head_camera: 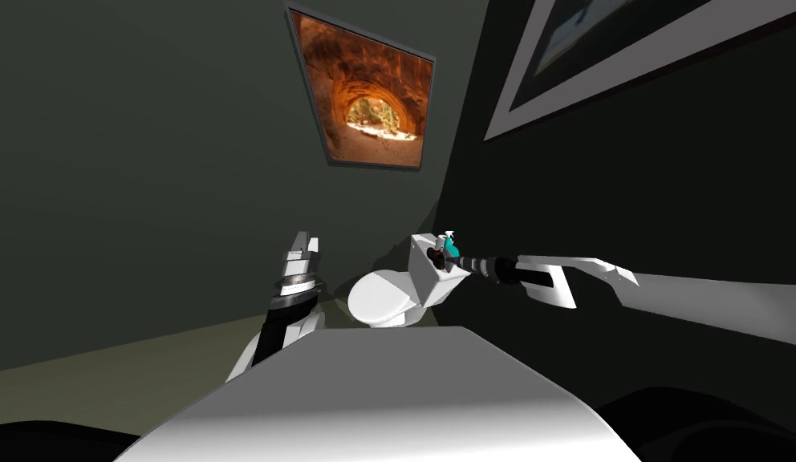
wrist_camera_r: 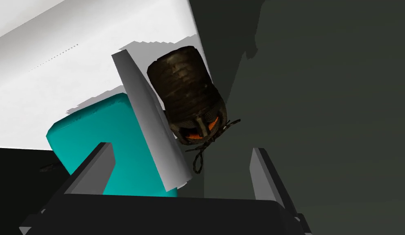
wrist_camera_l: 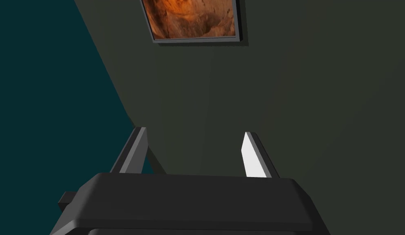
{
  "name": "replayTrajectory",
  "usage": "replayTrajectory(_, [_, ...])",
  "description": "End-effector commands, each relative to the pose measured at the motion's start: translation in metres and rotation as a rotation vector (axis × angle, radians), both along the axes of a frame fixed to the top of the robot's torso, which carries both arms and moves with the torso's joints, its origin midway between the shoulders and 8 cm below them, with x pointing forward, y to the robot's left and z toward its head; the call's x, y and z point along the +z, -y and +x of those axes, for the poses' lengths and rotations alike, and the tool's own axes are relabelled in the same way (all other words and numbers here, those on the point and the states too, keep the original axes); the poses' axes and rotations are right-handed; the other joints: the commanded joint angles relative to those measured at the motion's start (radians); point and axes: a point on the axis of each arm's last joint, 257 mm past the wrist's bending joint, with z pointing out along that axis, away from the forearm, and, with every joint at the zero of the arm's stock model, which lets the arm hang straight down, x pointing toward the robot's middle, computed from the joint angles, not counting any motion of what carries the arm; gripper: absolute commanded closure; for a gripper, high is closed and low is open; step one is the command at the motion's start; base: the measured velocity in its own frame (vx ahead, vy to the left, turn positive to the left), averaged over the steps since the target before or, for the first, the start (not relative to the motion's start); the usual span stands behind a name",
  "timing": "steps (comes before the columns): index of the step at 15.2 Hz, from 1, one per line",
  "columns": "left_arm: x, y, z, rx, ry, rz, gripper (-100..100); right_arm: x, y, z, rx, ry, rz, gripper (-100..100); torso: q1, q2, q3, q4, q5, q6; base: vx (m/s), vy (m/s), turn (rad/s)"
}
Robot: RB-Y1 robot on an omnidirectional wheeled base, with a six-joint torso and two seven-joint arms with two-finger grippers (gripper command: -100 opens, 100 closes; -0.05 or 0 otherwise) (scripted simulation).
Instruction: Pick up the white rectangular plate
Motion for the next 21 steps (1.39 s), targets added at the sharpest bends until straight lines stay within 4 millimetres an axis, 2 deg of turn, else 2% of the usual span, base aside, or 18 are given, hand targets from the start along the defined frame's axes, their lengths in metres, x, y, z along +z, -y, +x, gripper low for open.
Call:
replayTrajectory(1, [0.0,0.0,0.0,0.0,0.0,0.0,0,0.0,0.002,0.001,0.007,-0.006,-0.024,-100,0.0,0.0,0.0,0.0,0.0,0.0,0.01,0.002,-0.01])
replayTrajectory(2, [0.0,0.0,0.0,0.0,0.0,0.0,0,-0.001,0.011,0.004,-0.013,-0.022,-0.054,-100,0.0,0.001,0.0,0.0,0.0,0.0,0.016,0.005,0.059])
replayTrajectory(5, [0.0,0.0,0.0,0.0,0.0,0.0,0,0.0,0.011,0.005,0.003,-0.027,-0.078,-100,0.0,0.0,0.0,0.0,0.0,0.0,0.015,0.003,0.037])
replayTrajectory(6, [0.0,0.0,0.0,0.0,0.0,0.0,0,0.001,0.019,0.007,-0.013,-0.043,-0.114,-100,0.0,0.001,0.001,0.0,0.0,0.0,0.015,0.006,0.067])
replayTrajectory(8, [0.0,0.0,0.0,0.0,0.0,0.0,0,0.001,0.019,0.008,-0.002,-0.046,-0.131,-100,0.0,0.0,0.0,0.0,0.0,0.0,0.018,0.004,0.051])
replayTrajectory(9, [0.0,0.0,0.0,0.0,0.0,0.0,0,0.002,0.027,0.011,-0.019,-0.058,-0.161,-100,0.0,0.001,0.0,0.0,0.0,0.0,0.02,0.003,0.052])
replayTrajectory(11, [0.0,0.0,0.0,0.0,0.0,0.0,0,0.003,0.026,0.012,-0.006,-0.061,-0.182,-100,0.0,0.0,0.0,0.0,0.0,0.0,0.019,0.002,0.05])
replayTrajectory(12, [0.0,0.0,0.0,0.0,0.0,0.0,0,0.004,0.033,0.015,-0.021,-0.071,-0.212,-100,0.0,0.0,0.0,0.0,0.0,0.0,0.02,0.007,0.057])
replayTrajectory(14, [0.0,0.0,0.0,0.0,0.0,0.0,0,0.005,0.033,0.016,-0.01,-0.074,-0.23,-100,0.0,0.0,0.0,0.0,0.0,0.0,0.018,0.007,0.045])
replayTrajectory(21, [0.0,0.0,0.0,0.0,0.0,0.0,0,0.016,0.052,0.03,-0.031,-0.102,-0.374,-100,0.0,0.0,0.0,0.0,0.0,0.0,0.019,0.002,0.056])
